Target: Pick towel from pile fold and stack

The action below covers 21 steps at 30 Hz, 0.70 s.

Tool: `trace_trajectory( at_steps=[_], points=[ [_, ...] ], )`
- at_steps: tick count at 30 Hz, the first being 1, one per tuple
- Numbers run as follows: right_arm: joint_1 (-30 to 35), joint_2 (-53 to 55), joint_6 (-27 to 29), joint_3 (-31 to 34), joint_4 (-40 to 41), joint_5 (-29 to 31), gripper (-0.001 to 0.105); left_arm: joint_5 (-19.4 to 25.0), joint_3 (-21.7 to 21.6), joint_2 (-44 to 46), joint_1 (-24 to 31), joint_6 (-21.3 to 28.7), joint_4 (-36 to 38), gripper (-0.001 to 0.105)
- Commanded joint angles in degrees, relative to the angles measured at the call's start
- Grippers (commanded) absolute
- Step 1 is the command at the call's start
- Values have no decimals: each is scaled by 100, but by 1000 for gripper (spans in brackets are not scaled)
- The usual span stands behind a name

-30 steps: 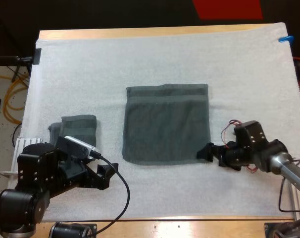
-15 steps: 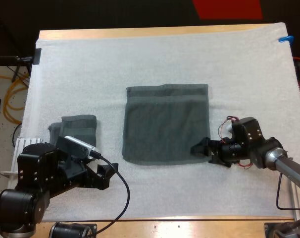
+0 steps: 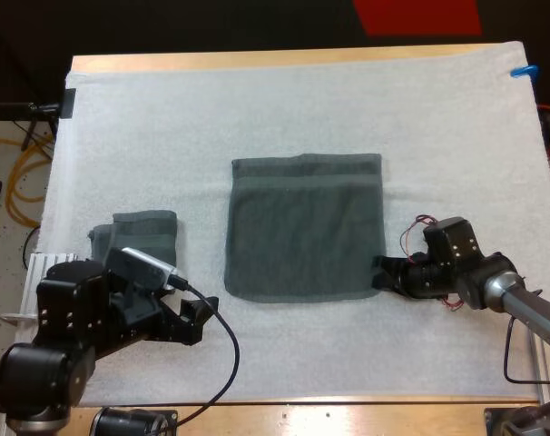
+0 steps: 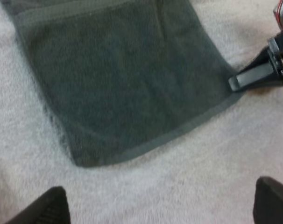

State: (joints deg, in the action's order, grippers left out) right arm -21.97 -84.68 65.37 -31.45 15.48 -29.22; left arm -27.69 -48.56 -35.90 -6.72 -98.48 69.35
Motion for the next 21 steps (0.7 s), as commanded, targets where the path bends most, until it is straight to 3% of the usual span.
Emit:
trace_trajectory(
  at_steps=[1,10,21],
  points=[
    [-18,-3,48,13,15,-14,0,12,105,-65,-25,-39,-150,76],
    [-18,-3,48,13,15,-59,0,-59,1043,-869,-25,-329,-1280,76],
    [-18,-3,48,13,15,-193,0,-138,1207,-2818,-25,-329,-2559,76]
  ],
)
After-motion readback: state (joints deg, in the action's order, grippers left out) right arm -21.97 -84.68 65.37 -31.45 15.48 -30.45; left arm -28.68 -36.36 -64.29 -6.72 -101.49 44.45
